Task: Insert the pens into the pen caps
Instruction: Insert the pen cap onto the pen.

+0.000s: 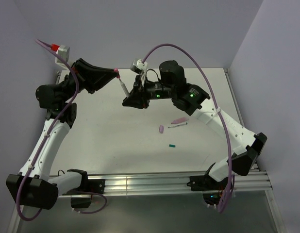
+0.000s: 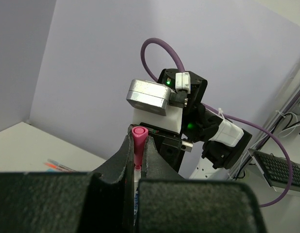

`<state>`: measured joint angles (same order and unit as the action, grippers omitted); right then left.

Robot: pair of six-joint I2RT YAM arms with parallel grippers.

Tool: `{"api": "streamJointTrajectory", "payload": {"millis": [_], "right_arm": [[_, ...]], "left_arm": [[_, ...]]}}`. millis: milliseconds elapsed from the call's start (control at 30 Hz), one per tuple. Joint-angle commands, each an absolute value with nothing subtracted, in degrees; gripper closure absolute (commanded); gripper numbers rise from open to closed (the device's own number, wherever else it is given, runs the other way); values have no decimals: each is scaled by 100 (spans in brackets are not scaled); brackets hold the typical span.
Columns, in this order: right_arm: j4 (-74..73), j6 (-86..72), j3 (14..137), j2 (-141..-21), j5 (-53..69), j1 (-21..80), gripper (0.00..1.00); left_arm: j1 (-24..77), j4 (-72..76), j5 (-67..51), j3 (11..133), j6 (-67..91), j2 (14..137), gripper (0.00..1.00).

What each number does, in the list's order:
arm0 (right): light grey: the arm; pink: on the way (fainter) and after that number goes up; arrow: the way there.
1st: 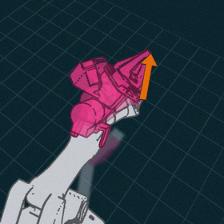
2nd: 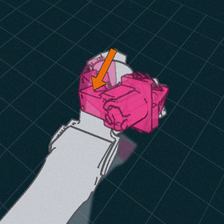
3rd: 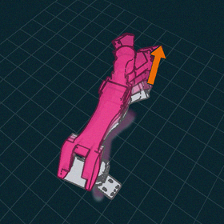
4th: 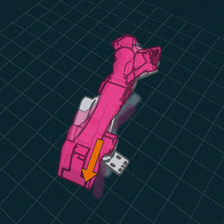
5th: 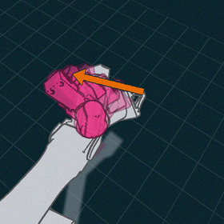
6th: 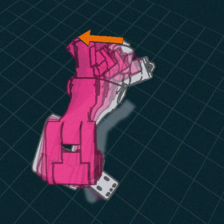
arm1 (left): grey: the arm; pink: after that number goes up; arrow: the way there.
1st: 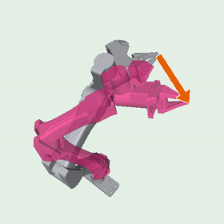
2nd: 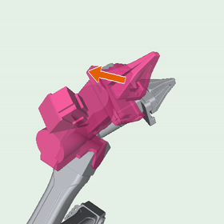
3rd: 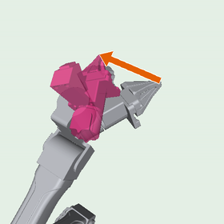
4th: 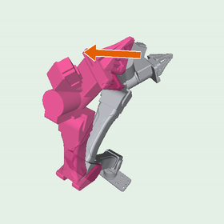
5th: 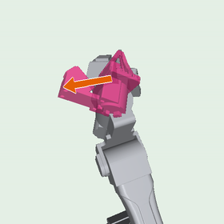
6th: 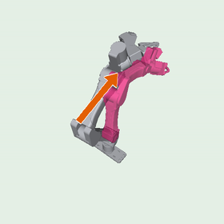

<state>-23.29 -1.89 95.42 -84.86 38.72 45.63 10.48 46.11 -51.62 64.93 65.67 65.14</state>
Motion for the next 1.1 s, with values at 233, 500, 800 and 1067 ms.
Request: {"api": "streamJointTrajectory", "payload": {"millis": [233, 500, 800, 1067], "right_arm": [[-2276, -202, 9888, -8569, 3894, 4632, 100], [-2294, -211, 10010, -8604, 3876, 4632, 100], [-2268, -237, 10476, -8789, 4235, 4623, 100], [-1653, -632, 10661, -8956, 5975, 4614, 100]], "left_arm": [[1037, 4931, -5203, 6276, 6662, 6416, 100], [1072, 5079, -5238, 6109, 6767, 6372, 100], [1160, 5827, -5414, 5818, 7224, 6319, 100], [1187, 7504, -5546, 5520, 8067, 6635, 99]]}}
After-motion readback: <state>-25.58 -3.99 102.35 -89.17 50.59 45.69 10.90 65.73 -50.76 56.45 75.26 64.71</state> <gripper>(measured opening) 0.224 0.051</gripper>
